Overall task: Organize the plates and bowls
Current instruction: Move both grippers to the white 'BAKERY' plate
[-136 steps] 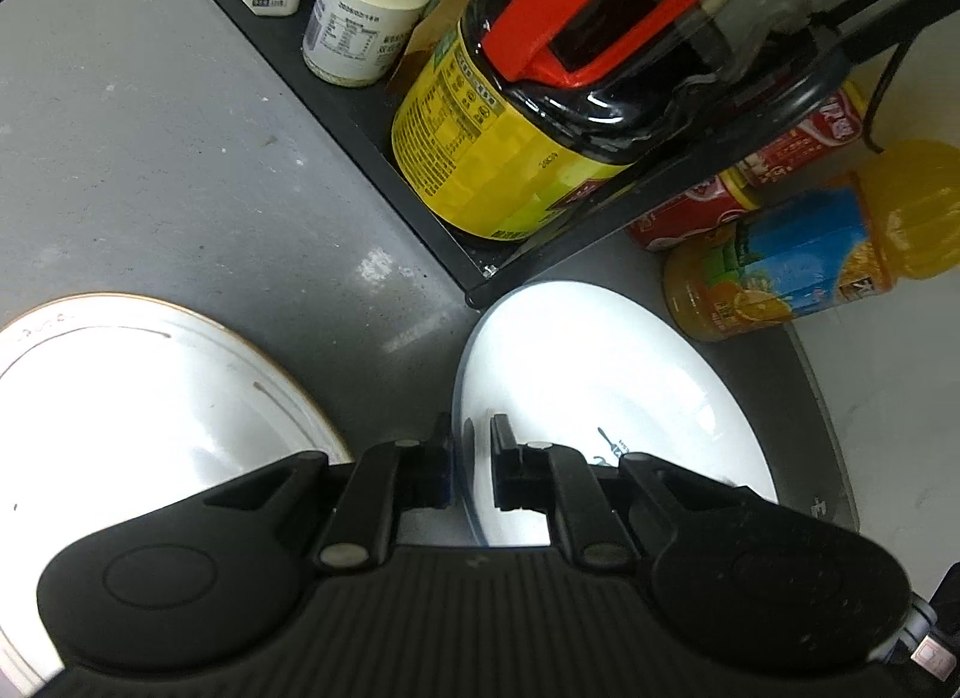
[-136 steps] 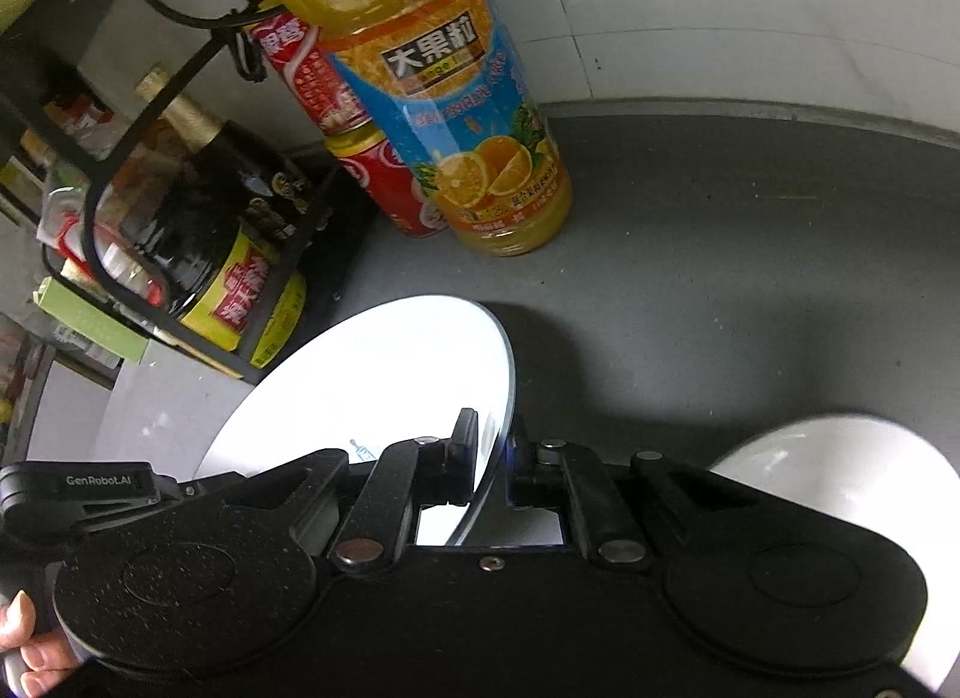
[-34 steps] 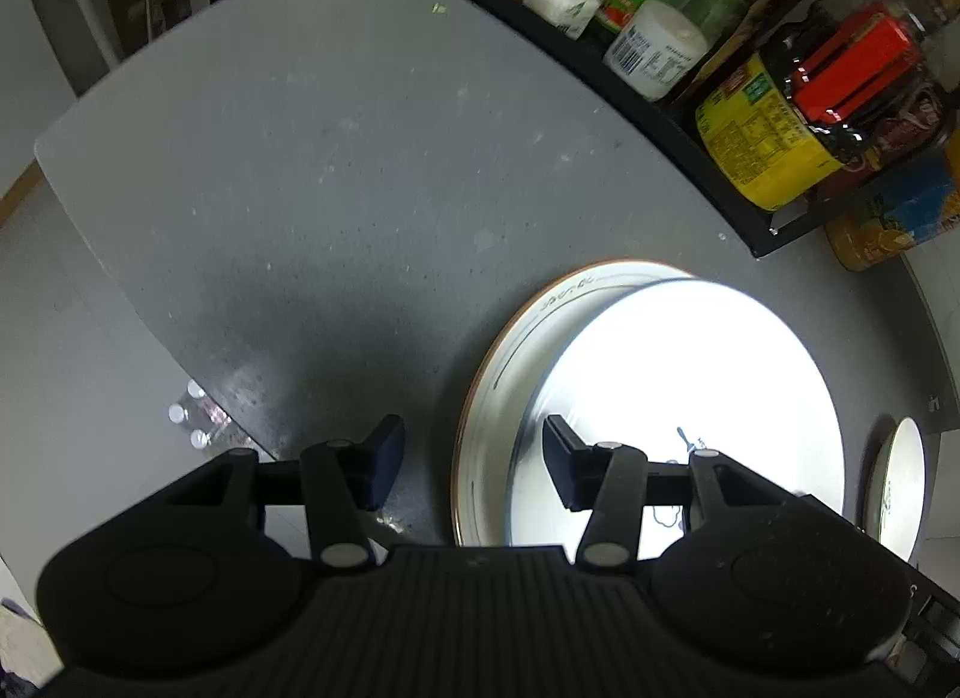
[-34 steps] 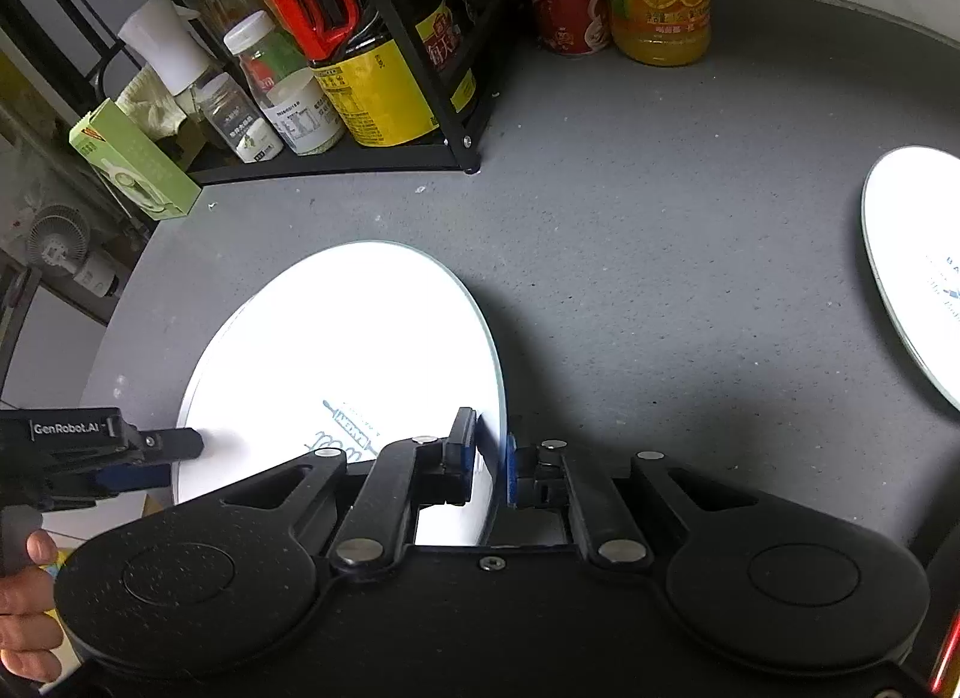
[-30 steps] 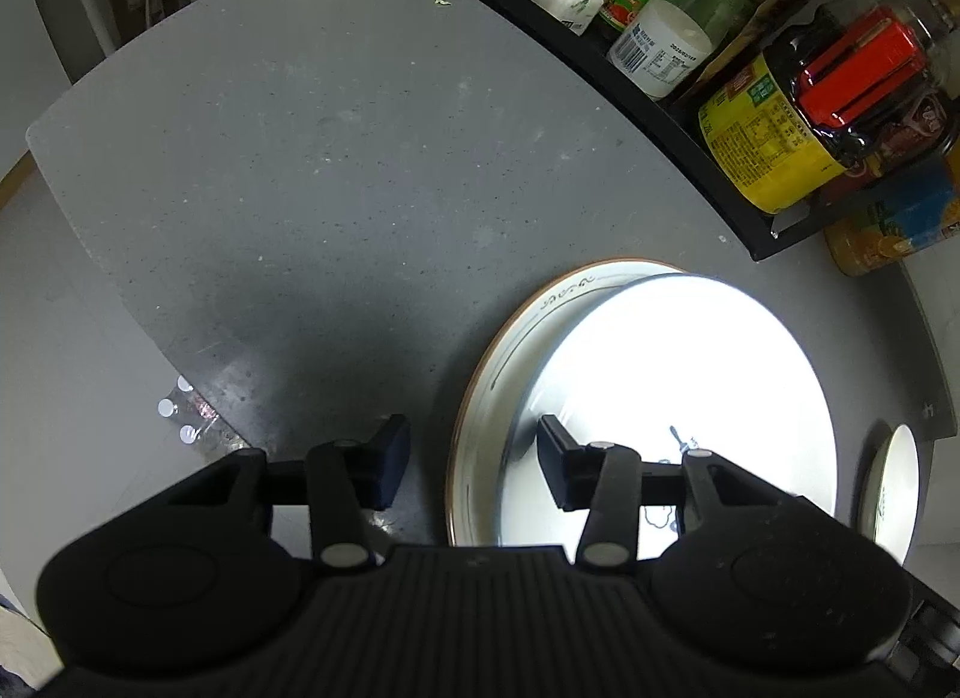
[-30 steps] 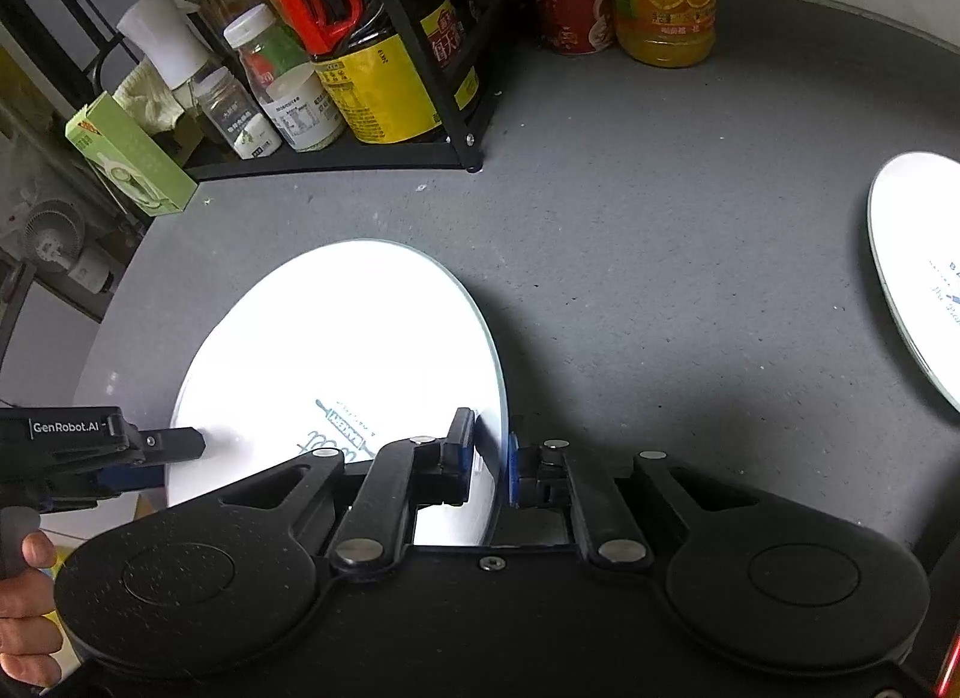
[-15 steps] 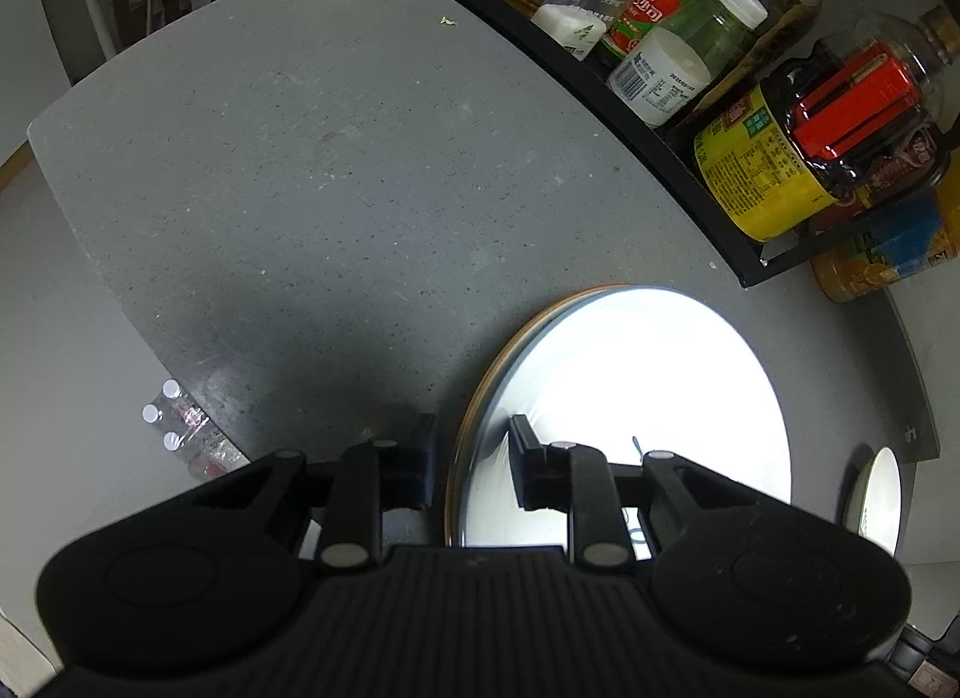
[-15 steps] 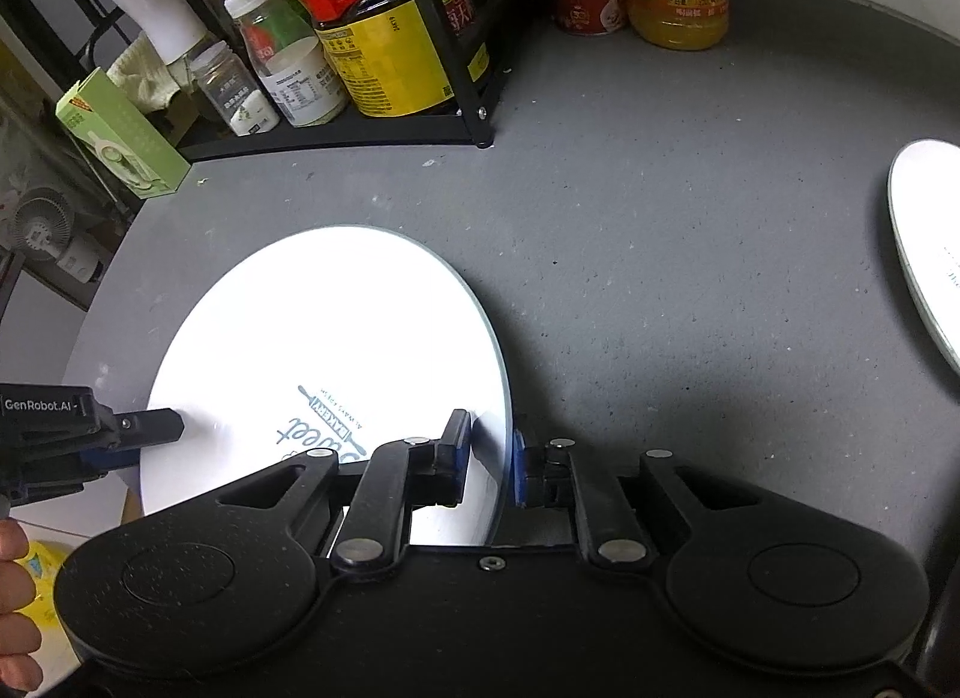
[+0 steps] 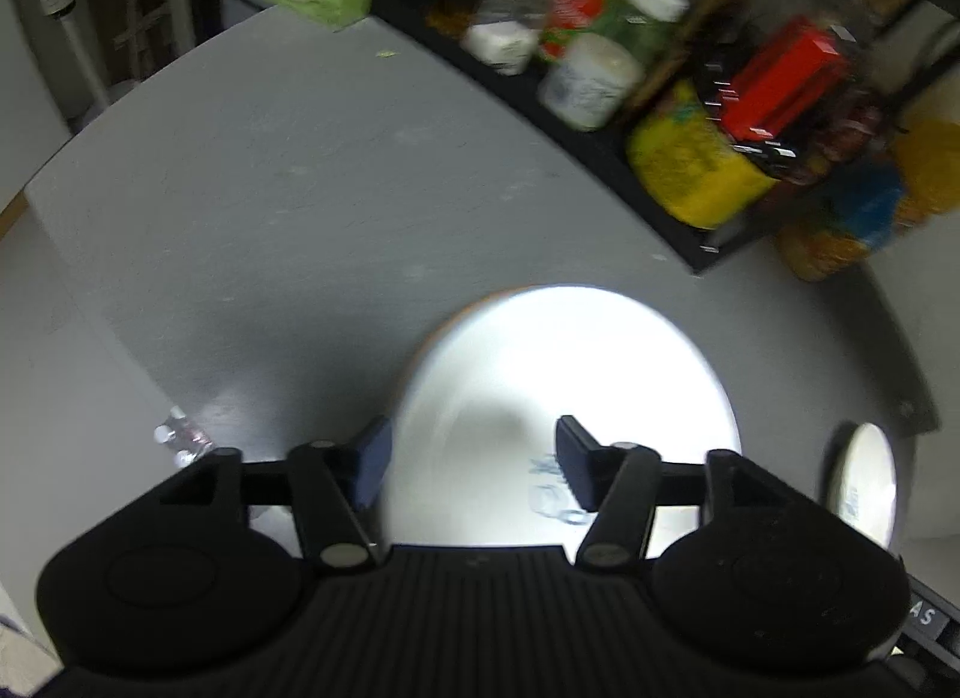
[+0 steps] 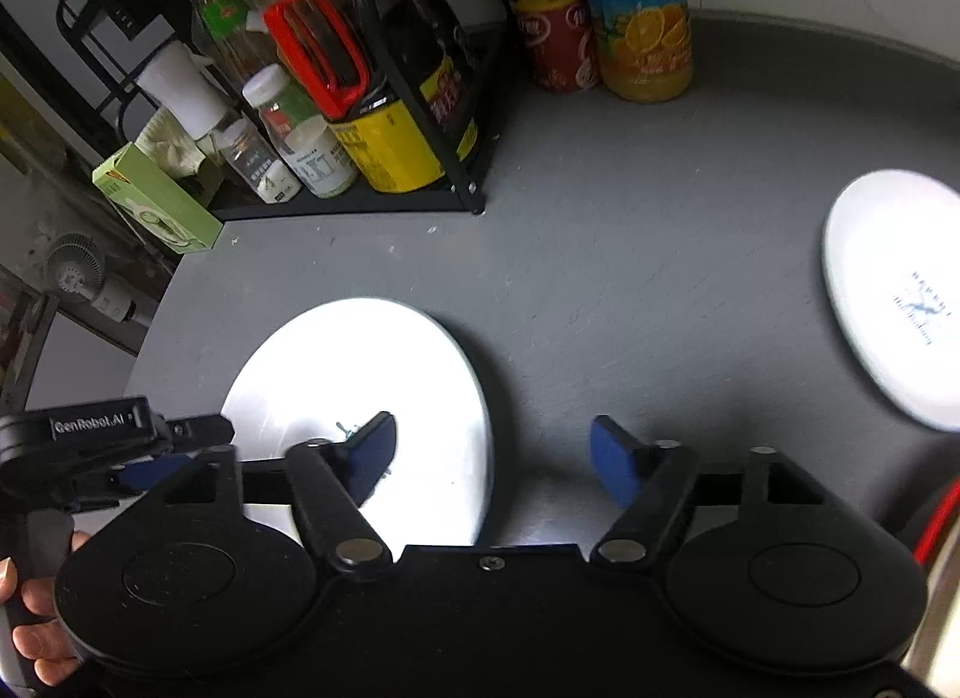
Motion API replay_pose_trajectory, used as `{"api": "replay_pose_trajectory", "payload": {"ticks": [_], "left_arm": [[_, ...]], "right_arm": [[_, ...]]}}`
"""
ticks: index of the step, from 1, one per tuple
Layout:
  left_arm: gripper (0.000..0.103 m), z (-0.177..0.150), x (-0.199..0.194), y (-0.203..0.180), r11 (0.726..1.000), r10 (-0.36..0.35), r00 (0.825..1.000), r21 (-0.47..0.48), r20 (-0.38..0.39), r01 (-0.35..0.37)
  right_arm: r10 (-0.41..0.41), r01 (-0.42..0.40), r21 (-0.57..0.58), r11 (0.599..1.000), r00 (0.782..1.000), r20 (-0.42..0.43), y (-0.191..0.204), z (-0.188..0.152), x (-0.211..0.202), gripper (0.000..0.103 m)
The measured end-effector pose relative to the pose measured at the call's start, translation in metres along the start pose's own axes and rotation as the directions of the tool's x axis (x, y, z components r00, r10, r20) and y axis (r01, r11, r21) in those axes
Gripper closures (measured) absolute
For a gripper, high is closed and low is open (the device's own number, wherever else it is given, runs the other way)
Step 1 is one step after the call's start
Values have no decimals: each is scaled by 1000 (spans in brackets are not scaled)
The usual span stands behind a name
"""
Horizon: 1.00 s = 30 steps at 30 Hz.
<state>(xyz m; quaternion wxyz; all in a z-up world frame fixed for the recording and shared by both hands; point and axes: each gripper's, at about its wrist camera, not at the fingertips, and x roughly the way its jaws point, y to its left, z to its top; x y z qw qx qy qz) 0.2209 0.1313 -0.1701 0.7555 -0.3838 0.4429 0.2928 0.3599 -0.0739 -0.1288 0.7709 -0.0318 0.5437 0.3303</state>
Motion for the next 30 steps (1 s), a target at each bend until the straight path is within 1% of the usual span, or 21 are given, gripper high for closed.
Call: {"api": "replay_pose_trajectory", "payload": {"ticks": [2, 4, 6, 9, 15, 22, 30], "left_arm": [[32, -1, -4, -12, 1000, -17, 1000, 26, 0, 17], [29, -3, -7, -24, 999, -20, 1000, 49, 7, 19], [29, -5, -9, -34, 997, -30, 1000, 69, 7, 30], [29, -7, -13, -48, 994, -54, 999, 91, -3, 54], [29, -9, -19, -75, 984, -81, 997, 159, -20, 83], [29, -12, -18, -114, 968, -112, 993, 224, -36, 117], [28, -15, -15, -161, 948, -154, 987, 275, -50, 162]], "right_arm": [[-2, 2, 8, 1000, 1000, 16, -4, 1, -8, 22], [-18, 18, 14, 1000, 999, 28, -8, 3, -15, 18], [-23, 22, 12, 1000, 999, 28, -12, 4, -20, 15], [-20, 20, 11, 1000, 1000, 17, -16, 6, -28, 14], [-34, 33, 28, 999, 998, 61, -31, 7, -51, 6], [-47, 39, 75, 996, 994, 100, -59, 15, -70, 4], [-95, 84, 83, 993, 986, 136, -95, 21, -88, 4]]}}
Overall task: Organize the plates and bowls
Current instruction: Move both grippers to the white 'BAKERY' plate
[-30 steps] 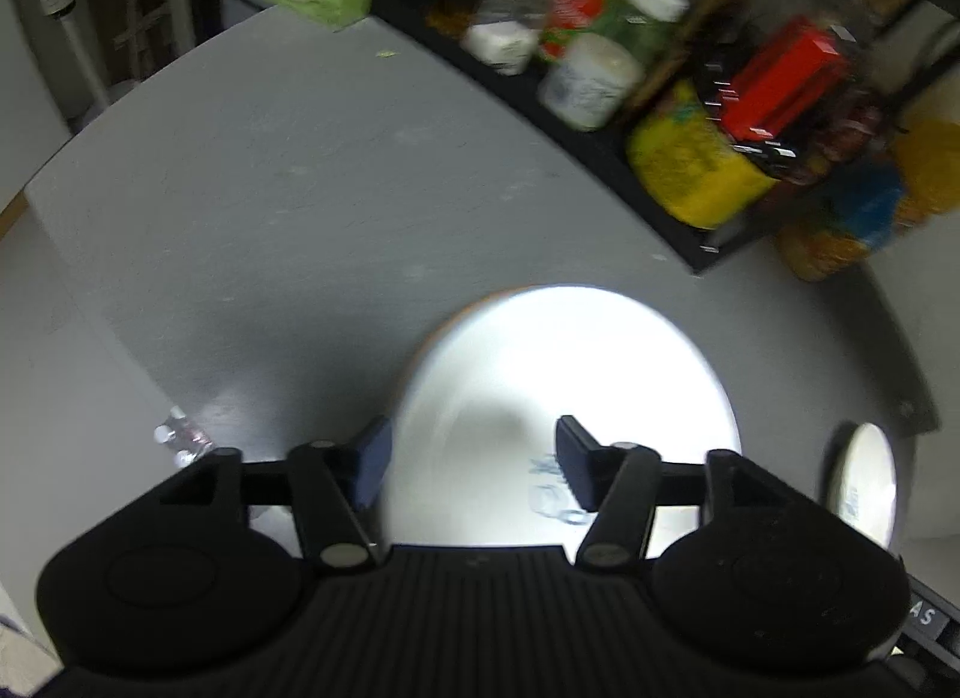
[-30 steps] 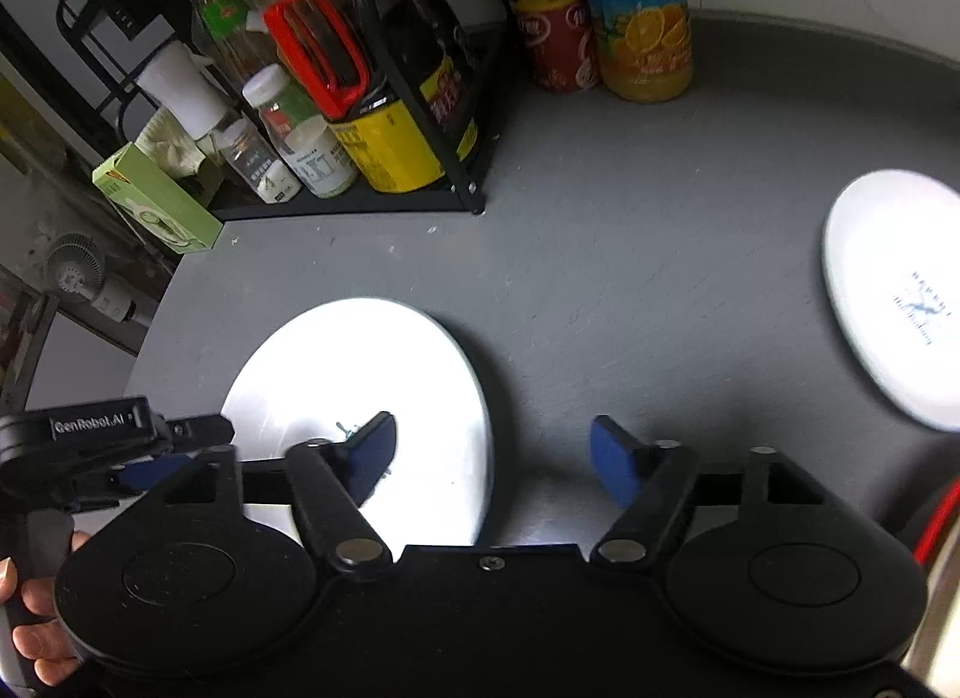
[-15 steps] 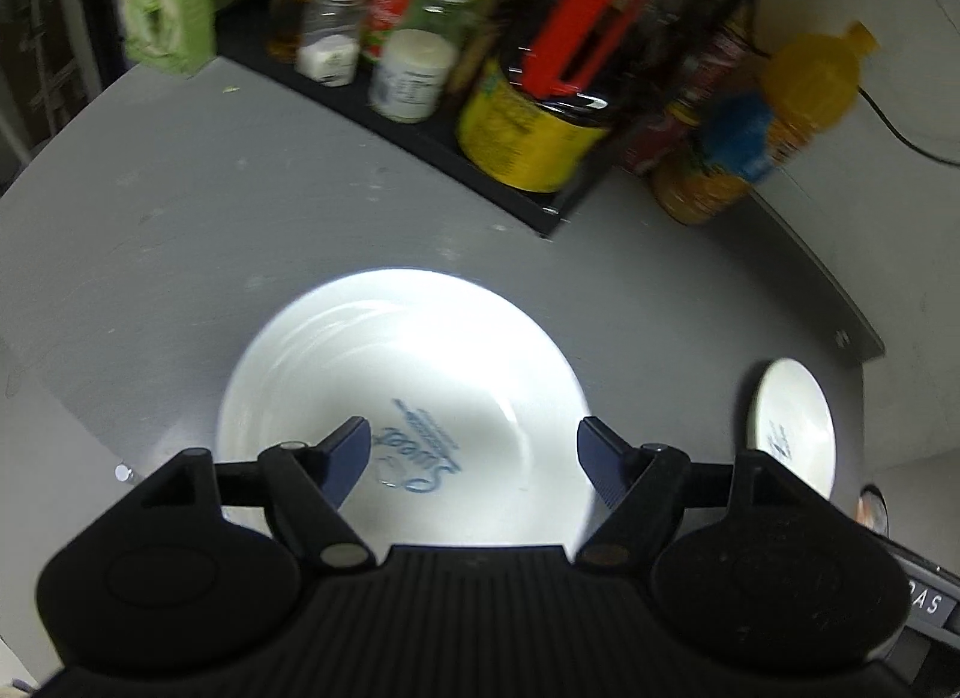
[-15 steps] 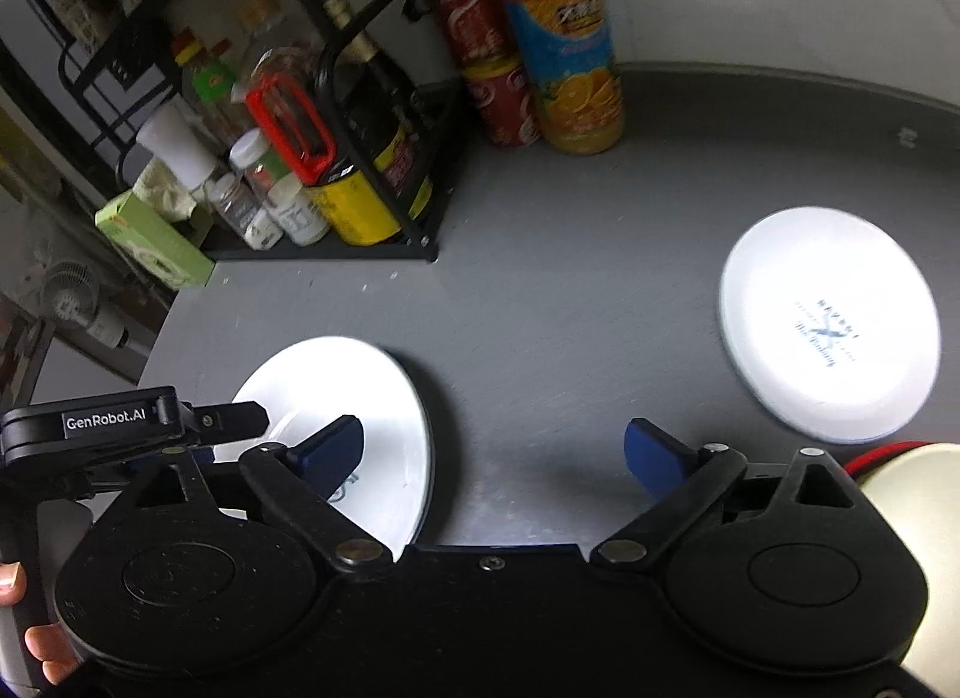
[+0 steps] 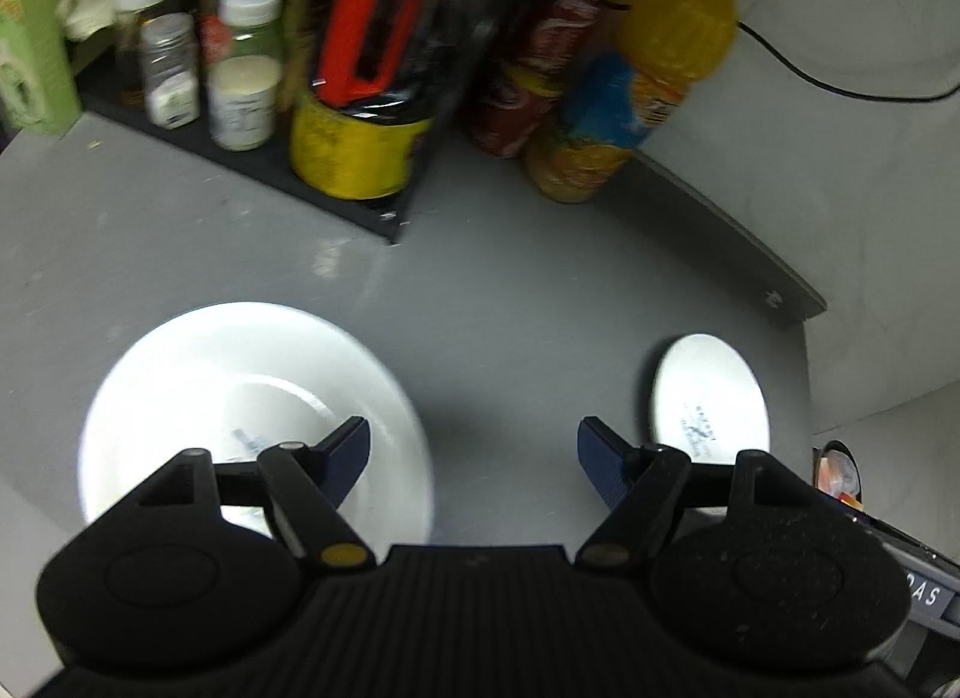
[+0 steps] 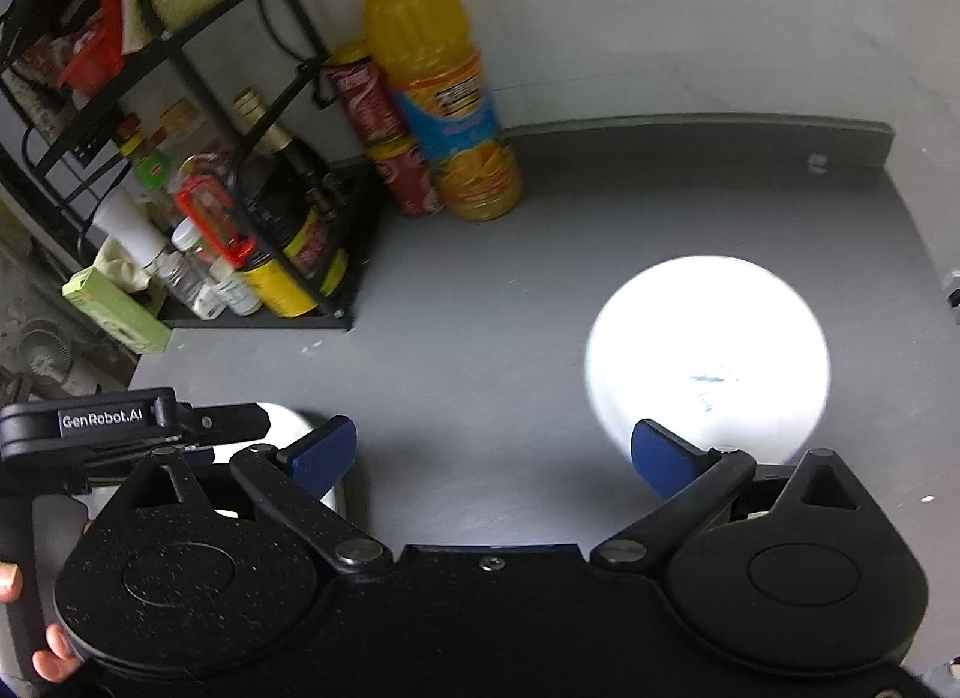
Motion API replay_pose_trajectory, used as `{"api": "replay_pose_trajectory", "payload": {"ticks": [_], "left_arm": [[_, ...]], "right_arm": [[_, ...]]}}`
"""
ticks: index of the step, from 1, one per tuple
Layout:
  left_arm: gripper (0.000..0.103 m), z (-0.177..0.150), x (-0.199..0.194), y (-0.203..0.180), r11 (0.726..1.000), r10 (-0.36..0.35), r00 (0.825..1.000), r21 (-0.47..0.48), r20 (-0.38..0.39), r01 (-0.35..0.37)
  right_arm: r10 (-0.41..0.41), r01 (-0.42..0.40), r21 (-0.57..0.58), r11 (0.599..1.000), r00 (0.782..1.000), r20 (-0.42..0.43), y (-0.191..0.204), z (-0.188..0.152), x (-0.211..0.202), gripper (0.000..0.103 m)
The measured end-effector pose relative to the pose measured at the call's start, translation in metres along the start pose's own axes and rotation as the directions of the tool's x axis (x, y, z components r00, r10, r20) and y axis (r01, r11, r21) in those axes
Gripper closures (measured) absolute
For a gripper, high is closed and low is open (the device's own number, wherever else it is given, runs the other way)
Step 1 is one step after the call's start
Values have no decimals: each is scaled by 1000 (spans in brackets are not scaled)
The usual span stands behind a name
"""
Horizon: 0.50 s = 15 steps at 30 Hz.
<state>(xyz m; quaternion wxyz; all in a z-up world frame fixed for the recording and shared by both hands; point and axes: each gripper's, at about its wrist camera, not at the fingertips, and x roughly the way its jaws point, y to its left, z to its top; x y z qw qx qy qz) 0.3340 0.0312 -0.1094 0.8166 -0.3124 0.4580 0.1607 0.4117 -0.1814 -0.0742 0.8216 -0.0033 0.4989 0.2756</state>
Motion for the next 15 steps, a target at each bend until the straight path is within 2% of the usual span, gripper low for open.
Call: {"api": "replay_pose_trajectory", "payload": {"ticks": [6, 15], "left_arm": [[27, 5, 15, -37, 999, -24, 1000, 36, -10, 24], [27, 15, 31, -89, 994, -39, 999, 104, 6, 38]], "right_arm": [[-11, 10, 54, 998, 1000, 17, -34, 7, -5, 4], [-39, 39, 53, 998, 999, 15, -75, 27, -4, 4]]}}
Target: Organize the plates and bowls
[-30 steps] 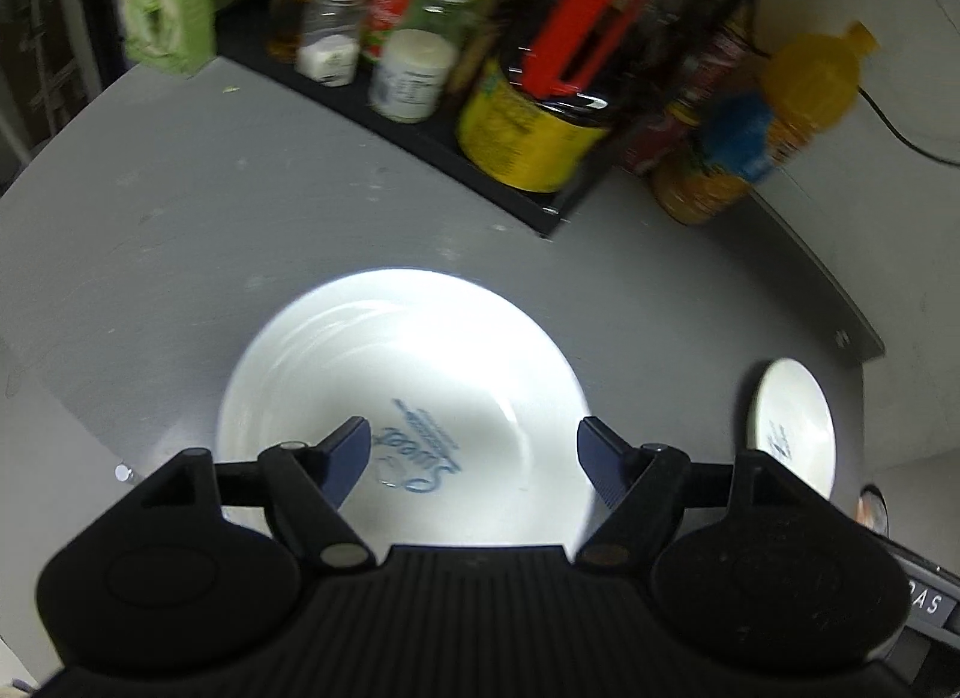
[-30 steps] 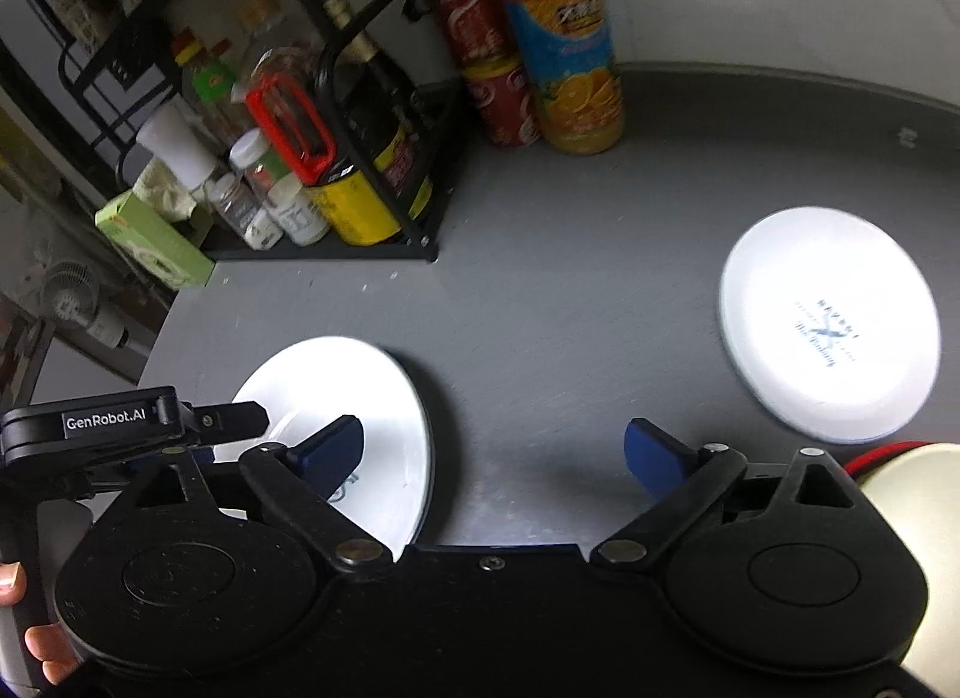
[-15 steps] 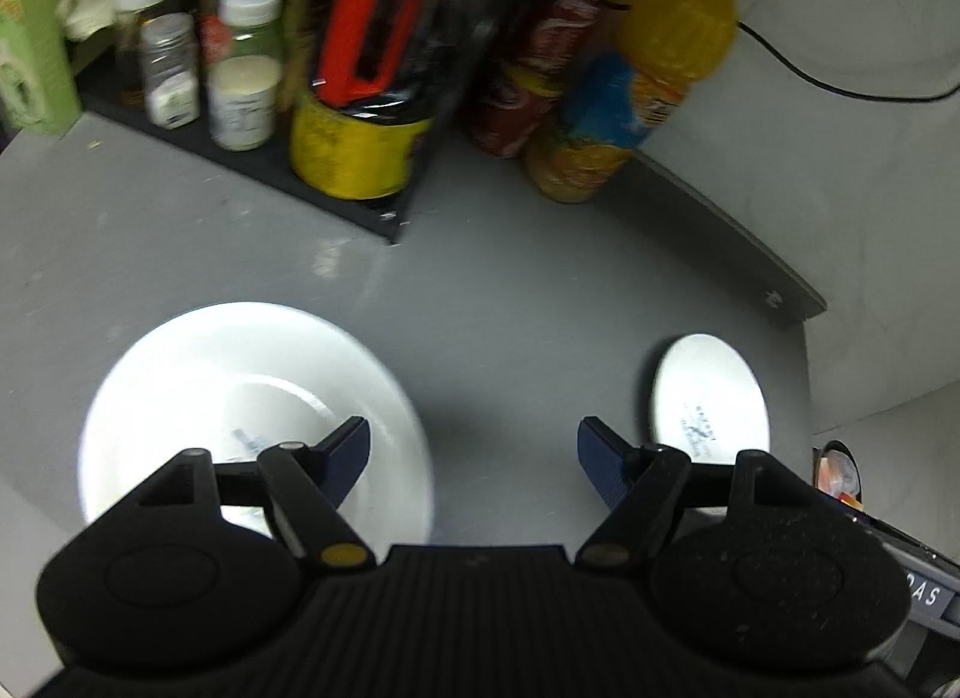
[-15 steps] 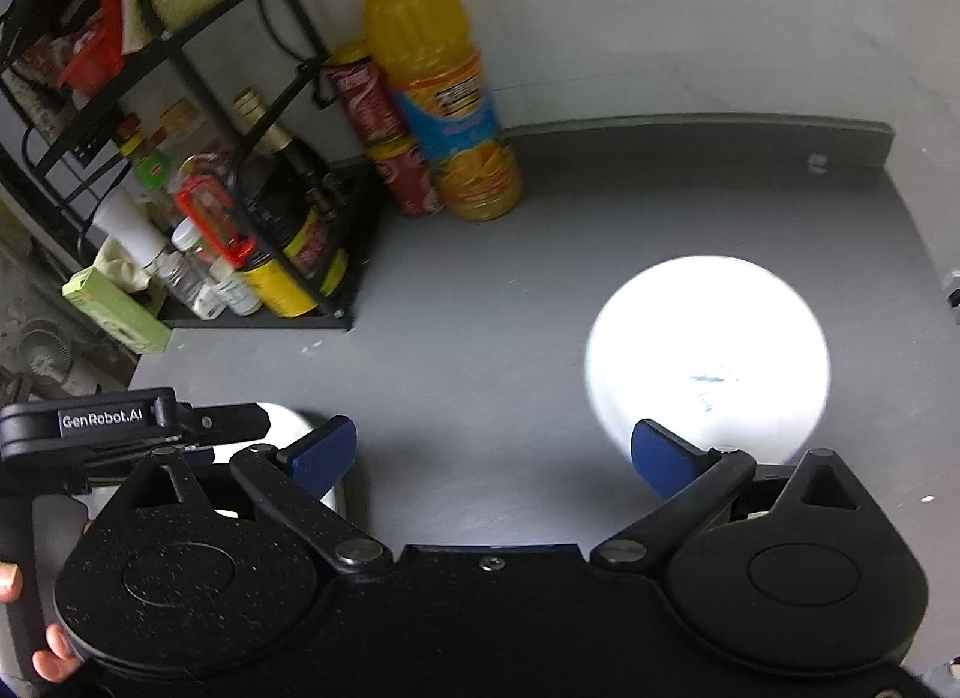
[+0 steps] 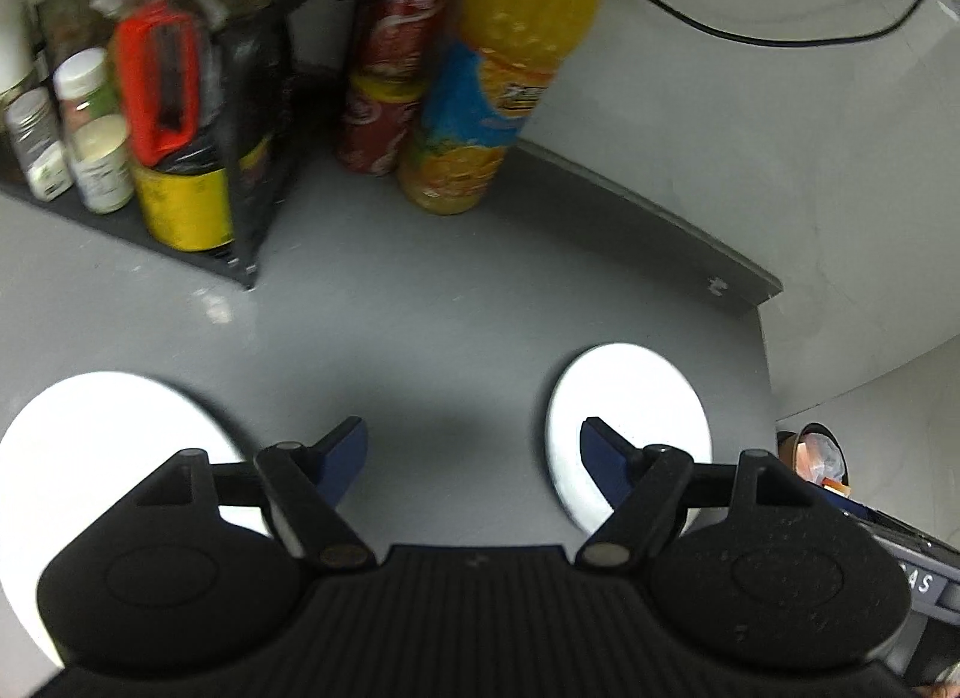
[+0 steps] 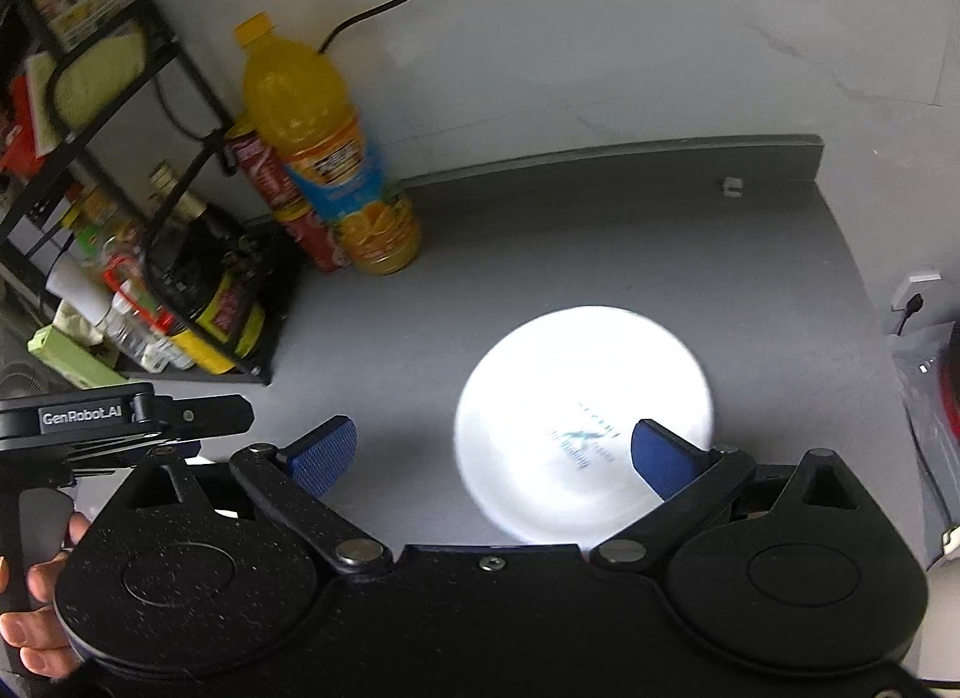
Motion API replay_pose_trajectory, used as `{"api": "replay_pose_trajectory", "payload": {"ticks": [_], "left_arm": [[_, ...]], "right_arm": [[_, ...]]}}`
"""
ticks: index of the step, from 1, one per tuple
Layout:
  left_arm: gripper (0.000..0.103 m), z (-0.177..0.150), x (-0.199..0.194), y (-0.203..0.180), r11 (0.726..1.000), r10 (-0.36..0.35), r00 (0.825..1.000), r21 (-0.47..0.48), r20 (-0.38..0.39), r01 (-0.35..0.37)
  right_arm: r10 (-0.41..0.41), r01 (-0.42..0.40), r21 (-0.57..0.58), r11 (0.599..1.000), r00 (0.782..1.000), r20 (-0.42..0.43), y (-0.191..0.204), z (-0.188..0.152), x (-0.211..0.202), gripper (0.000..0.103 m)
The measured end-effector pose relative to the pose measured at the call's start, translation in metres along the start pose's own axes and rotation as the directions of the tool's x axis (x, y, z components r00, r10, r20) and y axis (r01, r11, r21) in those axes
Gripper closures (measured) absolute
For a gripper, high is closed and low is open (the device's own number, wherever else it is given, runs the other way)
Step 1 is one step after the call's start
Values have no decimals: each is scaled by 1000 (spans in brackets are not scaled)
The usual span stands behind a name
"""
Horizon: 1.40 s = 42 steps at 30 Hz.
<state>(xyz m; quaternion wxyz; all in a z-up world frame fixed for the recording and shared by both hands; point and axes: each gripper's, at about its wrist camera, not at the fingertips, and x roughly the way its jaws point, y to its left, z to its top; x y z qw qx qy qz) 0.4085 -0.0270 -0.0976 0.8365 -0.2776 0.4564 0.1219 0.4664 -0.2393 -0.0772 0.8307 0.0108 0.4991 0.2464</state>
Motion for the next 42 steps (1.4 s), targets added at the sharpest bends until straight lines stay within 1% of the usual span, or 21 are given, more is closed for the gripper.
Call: {"api": "replay_pose_trajectory", "payload": {"ticks": [6, 9, 11, 15, 18, 25, 30, 31, 33, 34, 37, 40, 42], "left_arm": [[27, 8, 18, -30, 999, 13, 1000, 30, -15, -12], [27, 8, 29, -41, 998, 39, 999, 55, -35, -37], [27, 9, 38, -47, 998, 37, 998, 61, -47, -34], [27, 9, 56, -54, 997, 41, 996, 64, -75, -36], [27, 8, 70, -58, 996, 45, 995, 74, -92, -39], [27, 2, 106, -60, 996, 54, 987, 84, -150, -42], [30, -3, 127, -60, 996, 52, 981, 79, -186, -37], [30, -4, 130, -60, 996, 53, 981, 83, -188, -38], [31, -7, 137, -62, 995, 55, 980, 87, -193, -39], [33, -9, 140, -61, 995, 56, 979, 86, -196, -40], [40, -11, 146, -59, 997, 49, 980, 71, -195, -36], [49, -14, 155, -57, 998, 41, 975, 60, -219, -28], [53, -17, 159, -56, 998, 40, 973, 50, -226, -30]], "right_arm": [[-23, 23, -3, 1000, 1000, -1, -26, 10, 4, 4], [-14, 14, 2, 1000, 1000, -28, -40, 13, 12, 4], [-19, 20, 10, 1000, 999, -38, -49, 14, 17, 4], [-24, 26, 31, 999, 998, -65, -67, 14, 27, 4], [-44, 47, 38, 998, 995, -87, -79, 15, 38, 4], [-44, 54, 69, 996, 989, -141, -100, 14, 64, 6], [-32, 45, 69, 997, 984, -173, -106, 12, 80, 16], [-30, 42, 66, 997, 983, -179, -106, 11, 82, 17], [-23, 36, 63, 997, 981, -191, -107, 10, 88, 24], [-20, 34, 64, 997, 980, -198, -108, 9, 91, 25], [-18, 33, 68, 997, 977, -214, -109, 6, 98, 28], [-21, 38, 68, 997, 972, -233, -110, 3, 105, 32], [-17, 35, 68, 997, 970, -243, -112, 1, 109, 36]]}}
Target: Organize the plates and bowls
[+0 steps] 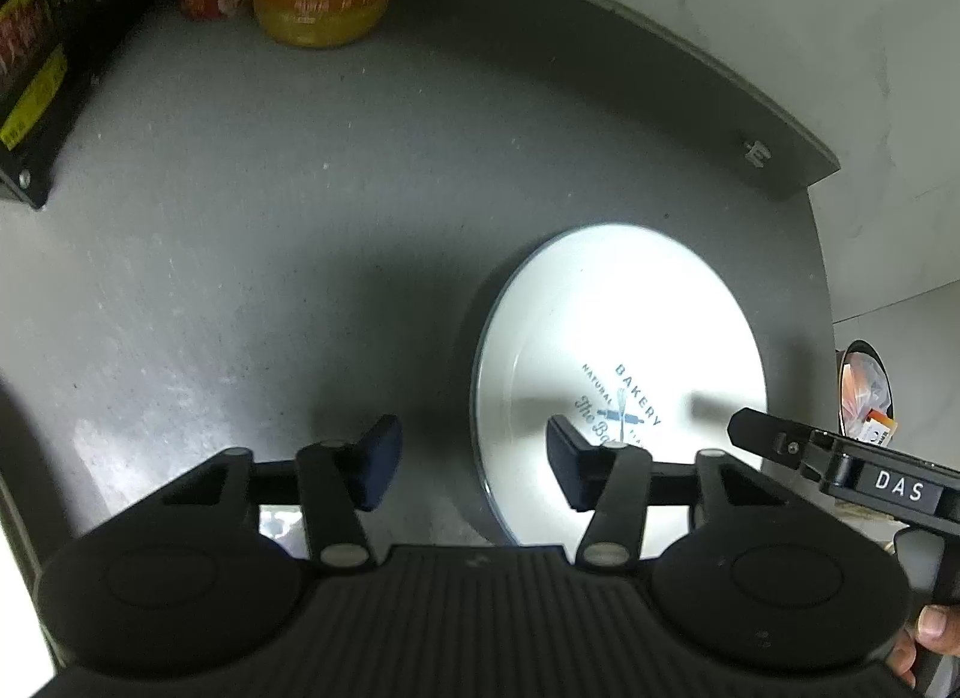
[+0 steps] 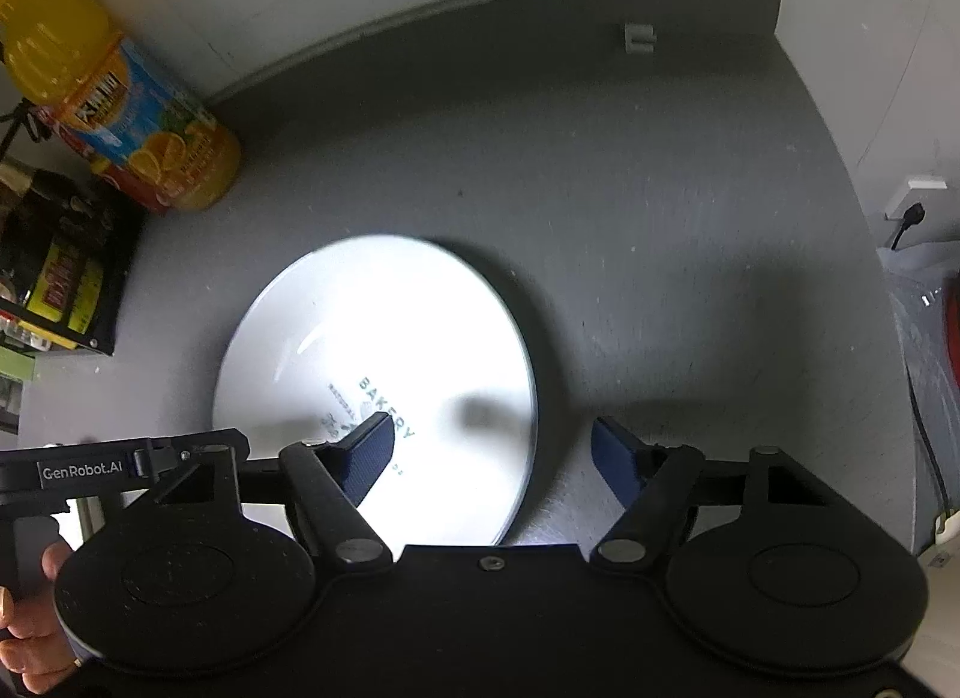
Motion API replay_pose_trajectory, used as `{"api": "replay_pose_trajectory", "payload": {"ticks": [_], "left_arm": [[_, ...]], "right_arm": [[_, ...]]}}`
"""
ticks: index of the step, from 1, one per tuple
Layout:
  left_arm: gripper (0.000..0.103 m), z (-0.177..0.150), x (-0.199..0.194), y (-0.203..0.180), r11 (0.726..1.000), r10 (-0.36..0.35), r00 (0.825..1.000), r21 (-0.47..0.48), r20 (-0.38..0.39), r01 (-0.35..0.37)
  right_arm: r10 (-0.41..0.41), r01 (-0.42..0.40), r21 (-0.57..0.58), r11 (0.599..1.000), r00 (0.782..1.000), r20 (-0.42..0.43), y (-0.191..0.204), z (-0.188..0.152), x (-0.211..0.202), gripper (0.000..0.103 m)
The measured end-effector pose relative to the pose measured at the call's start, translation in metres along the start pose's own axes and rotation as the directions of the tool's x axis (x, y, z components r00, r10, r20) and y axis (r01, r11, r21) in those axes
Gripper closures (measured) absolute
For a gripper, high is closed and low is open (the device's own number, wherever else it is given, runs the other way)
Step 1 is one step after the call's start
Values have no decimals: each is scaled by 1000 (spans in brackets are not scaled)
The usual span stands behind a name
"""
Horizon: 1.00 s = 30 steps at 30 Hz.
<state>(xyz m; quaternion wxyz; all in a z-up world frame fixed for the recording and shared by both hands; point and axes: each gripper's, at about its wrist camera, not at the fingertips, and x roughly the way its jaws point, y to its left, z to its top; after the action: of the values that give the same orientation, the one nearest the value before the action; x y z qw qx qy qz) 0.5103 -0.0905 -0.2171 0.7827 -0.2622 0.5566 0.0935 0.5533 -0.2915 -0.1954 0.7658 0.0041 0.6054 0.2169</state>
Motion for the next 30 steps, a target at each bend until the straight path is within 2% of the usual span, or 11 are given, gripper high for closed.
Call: {"api": "replay_pose_trajectory", "payload": {"ticks": [1, 6, 8, 14, 17, 20, 25, 28, 30], "left_arm": [[55, -1, 2, 1, 1000, -3, 1000, -3, -4, 3], [63, -3, 11, 2, 999, -33, 999, -24, -25, 32], [72, -4, 15, 5, 998, -42, 999, -43, -35, 41], [79, -4, 17, 6, 997, -64, 998, -54, -10, 63], [84, -3, 19, 4, 996, -70, 997, -56, -16, 69], [85, -4, 21, 5, 992, -91, 996, -84, -15, 89], [90, -5, 21, 11, 989, -109, 994, -100, -8, 108], [91, -8, 18, 12, 991, -105, 994, -88, 7, 105], [91, -7, 15, 16, 986, -128, 992, -106, 11, 128]], "right_arm": [[4, -4, -1, 1000, 1000, -5, -1, 0, 2, 38], [6, -6, 12, 1000, 1000, -28, -7, -1, 13, 60], [13, -13, 11, 1000, 1000, -26, -8, -2, 16, 62], [23, -24, -16, 1000, 999, -22, -3, 1, 19, 64], [29, -30, -28, 999, 999, -22, -3, 1, 20, 70], [29, -30, -23, 999, 999, -16, -3, 1, 20, 72], [24, -25, -8, 1000, 1000, -1, -10, -1, 17, 86], [33, -30, -52, 998, 998, 49, -5, -5, 4, 89], [48, -44, -58, 997, 996, 70, -3, -6, -5, 92]]}}
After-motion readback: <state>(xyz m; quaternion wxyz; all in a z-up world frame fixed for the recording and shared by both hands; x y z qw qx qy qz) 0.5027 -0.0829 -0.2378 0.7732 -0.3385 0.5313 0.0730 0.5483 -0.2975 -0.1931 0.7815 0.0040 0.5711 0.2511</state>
